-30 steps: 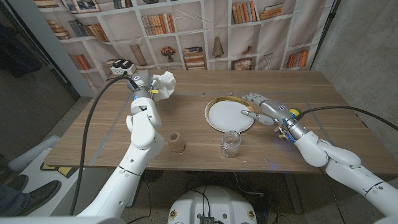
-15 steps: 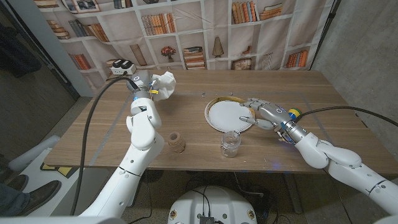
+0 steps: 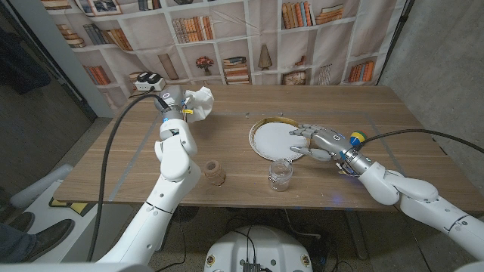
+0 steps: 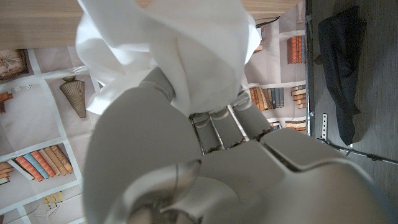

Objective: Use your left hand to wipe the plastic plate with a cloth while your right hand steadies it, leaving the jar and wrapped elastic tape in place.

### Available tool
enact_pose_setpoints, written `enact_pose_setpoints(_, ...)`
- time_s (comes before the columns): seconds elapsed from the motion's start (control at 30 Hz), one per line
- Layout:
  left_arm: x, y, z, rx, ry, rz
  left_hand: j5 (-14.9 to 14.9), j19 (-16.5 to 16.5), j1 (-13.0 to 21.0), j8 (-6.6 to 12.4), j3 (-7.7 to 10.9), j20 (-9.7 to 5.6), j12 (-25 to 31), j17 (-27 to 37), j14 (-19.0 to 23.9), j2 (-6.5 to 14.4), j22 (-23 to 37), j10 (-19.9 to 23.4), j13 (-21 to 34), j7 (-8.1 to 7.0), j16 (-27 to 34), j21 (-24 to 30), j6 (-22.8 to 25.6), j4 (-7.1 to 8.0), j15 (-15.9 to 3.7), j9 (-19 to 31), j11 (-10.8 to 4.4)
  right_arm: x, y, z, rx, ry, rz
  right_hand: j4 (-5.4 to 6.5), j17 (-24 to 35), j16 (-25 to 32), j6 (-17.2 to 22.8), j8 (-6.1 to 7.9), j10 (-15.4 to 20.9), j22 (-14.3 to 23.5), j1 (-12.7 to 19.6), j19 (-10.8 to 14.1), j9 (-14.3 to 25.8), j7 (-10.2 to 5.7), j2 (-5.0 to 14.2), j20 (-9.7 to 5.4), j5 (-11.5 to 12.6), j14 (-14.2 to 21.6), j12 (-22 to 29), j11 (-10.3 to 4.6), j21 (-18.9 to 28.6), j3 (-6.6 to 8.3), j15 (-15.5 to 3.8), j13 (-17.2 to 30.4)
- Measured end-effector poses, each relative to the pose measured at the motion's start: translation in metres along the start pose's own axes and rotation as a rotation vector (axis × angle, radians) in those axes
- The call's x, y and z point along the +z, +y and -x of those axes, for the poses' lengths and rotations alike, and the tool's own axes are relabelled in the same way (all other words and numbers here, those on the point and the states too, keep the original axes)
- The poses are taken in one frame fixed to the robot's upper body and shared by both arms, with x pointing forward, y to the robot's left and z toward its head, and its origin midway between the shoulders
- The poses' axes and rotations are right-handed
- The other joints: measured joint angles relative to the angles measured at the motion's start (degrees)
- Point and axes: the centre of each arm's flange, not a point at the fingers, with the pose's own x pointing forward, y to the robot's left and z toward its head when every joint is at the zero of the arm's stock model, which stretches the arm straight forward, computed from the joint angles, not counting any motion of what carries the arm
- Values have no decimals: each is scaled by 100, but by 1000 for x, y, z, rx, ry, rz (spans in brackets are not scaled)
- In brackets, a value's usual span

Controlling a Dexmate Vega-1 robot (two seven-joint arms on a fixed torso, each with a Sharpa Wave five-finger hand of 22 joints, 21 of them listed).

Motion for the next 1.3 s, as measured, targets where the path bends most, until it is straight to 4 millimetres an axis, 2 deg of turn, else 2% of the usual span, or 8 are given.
enact_pose_setpoints(0.27, 2, 1, -2, 3, -7, 0, -1, -20, 0, -2, 0, -20, -19, 0, 0, 0, 0, 10, 39, 0, -23, 4, 0, 0, 0, -6, 10, 1, 8, 1, 45, -1, 2, -24, 0, 22, 120, 0, 139, 0, 30, 115, -1, -40, 30, 9, 45, 182, 28, -57, 3, 24, -3, 0)
enact_pose_setpoints(0.6, 1, 1, -3, -2, -8, -1, -8, -19, 0, 0, 25, -20, -24, 0, 1, -1, 0, 13, 59, 0, -35, 48, 0, -25, 1, -2, 7, 4, 20, 0, 109, 1, -4, -49, 1, 16, 143, 0, 124, -1, 109, 114, -1, -62, 109, 9, 45, 182, 4, -129, 3, 50, -3, 1)
enact_pose_setpoints(0.9, -1, 2, -4, -4, -7, -3, -9, -40, -15, 1, 25, -41, -45, 0, 1, -17, 2, 16, 102, 0, -43, 82, 0, -24, 1, -1, 4, 6, 27, -4, 146, 6, -11, -64, 1, -24, 110, 0, 95, -1, 136, 114, -1, -94, 136, 9, 45, 182, 3, -118, 3, 64, -3, 1)
enact_pose_setpoints(1.07, -2, 2, -4, -3, -7, -3, -12, -40, -15, 0, 25, -41, -54, 21, 1, -17, 2, 17, 117, 0, -46, 83, 0, -24, 1, -1, 3, 5, 28, -5, 142, 16, -19, -64, 1, -24, 233, 0, 96, -1, 136, 114, -1, 37, 135, 9, 45, 181, 4, -118, 3, 64, -3, 1)
enact_pose_setpoints(1.3, -2, 2, -5, -7, -6, -4, -4, -39, -15, -1, 25, -41, -89, 22, 2, -17, 2, 19, 142, 0, -56, 83, 0, -23, 1, -2, 1, 4, 35, -6, 176, 26, -30, -72, 1, -24, 263, 0, 117, -1, 105, 114, -1, 66, 166, 9, 45, 181, -44, -97, 3, 72, -3, 0)
